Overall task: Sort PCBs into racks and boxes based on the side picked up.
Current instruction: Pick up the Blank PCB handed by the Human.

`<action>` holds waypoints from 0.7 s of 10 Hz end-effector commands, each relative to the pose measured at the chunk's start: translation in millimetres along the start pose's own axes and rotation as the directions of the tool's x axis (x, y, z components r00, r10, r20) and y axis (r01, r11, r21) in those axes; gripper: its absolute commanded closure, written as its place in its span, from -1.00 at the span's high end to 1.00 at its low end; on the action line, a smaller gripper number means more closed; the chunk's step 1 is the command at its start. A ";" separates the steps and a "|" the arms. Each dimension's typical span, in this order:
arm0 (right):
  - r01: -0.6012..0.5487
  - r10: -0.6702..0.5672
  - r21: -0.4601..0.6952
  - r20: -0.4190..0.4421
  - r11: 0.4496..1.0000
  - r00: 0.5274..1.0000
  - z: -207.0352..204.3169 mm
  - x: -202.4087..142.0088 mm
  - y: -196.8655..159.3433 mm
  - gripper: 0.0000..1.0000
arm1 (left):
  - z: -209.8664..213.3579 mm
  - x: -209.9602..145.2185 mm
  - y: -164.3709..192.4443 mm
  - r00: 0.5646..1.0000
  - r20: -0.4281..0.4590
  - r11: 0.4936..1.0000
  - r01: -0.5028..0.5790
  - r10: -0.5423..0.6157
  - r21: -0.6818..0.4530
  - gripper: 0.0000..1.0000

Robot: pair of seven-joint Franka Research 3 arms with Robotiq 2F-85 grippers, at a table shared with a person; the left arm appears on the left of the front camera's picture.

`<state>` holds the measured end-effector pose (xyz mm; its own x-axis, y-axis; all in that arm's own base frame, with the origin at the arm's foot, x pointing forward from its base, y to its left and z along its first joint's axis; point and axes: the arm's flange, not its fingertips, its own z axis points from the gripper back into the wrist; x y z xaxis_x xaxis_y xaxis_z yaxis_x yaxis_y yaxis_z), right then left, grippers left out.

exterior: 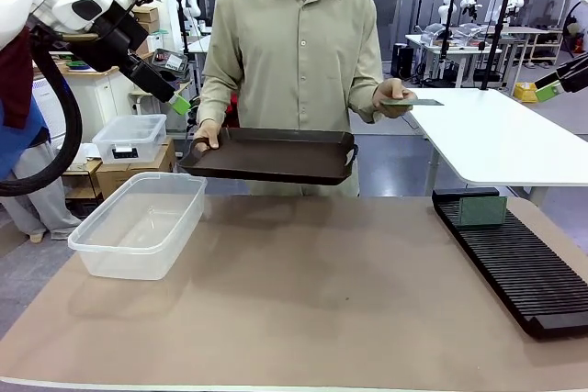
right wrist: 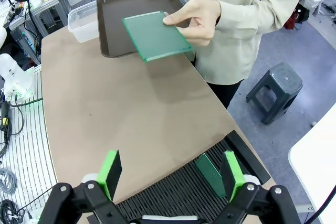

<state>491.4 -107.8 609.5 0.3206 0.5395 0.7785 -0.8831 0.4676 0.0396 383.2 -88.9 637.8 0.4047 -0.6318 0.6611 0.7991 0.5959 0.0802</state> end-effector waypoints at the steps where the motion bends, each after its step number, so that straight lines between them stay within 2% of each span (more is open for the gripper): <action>1: 0.000 0.000 -0.009 -0.001 1.000 1.000 -2.3 1.5 -0.6 1.00 | -0.9 -1.9 0.5 1.000 -0.001 1.000 -0.003 0.003 -0.010 1.00; 7: 0.000 0.000 0.000 0.000 1.000 1.000 0.0 0.0 0.0 1.00 | -0.9 -1.9 0.5 1.000 -0.001 1.000 -0.003 0.003 -0.010 1.00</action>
<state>491.4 -108.0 609.5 0.3208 0.5394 0.7786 -0.8829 0.4678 0.0397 383.2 -88.9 637.8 0.4047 -0.6317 0.6611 0.7991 0.5959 0.0802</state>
